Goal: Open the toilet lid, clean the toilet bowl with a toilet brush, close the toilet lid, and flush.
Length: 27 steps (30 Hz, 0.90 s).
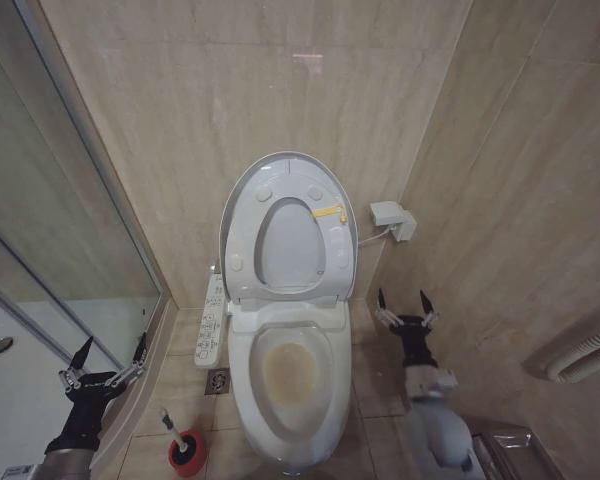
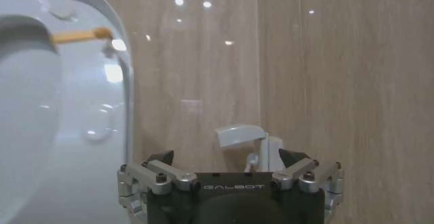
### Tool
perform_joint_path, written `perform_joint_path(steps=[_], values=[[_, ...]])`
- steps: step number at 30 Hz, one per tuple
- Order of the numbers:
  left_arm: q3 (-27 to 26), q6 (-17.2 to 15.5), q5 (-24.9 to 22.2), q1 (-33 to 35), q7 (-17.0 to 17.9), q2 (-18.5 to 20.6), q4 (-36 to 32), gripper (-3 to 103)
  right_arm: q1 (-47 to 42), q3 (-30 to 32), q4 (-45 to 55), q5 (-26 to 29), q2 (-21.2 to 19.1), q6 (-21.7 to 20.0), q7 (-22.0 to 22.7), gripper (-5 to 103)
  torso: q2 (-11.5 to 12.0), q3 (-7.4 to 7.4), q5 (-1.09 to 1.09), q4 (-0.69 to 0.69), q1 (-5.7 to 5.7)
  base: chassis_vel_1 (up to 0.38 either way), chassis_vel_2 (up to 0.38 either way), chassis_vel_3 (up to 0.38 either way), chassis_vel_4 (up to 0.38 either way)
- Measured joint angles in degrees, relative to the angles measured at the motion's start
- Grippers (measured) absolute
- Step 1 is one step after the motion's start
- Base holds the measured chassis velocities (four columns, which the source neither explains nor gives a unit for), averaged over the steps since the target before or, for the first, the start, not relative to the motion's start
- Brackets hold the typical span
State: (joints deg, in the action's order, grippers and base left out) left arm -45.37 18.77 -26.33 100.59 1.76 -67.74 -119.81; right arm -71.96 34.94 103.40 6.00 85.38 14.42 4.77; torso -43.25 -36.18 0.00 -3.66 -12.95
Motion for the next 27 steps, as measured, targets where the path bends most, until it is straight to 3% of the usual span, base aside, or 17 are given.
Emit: perform_joint_path(steps=[9, 27], values=[[0.0, 0.0, 0.0, 0.0, 0.0, 0.0, 0.0, 100, 16.3, -4.3, -14.5, 0.0, -2.2, 0.5, 6.4, 100, 0.0, -0.01, 0.0, 0.02, 0.0, 0.0, 0.0, 0.0, 0.0], [0.0, 0.0, 0.0, 0.0, 0.0, 0.0, 0.0, 100, 35.0, -6.1, -27.6, 0.3, -4.2, 1.2, 7.3, 100, 0.0, 0.0, -0.01, 0.0, 0.0, 0.0, 0.0, 0.0, 0.0]])
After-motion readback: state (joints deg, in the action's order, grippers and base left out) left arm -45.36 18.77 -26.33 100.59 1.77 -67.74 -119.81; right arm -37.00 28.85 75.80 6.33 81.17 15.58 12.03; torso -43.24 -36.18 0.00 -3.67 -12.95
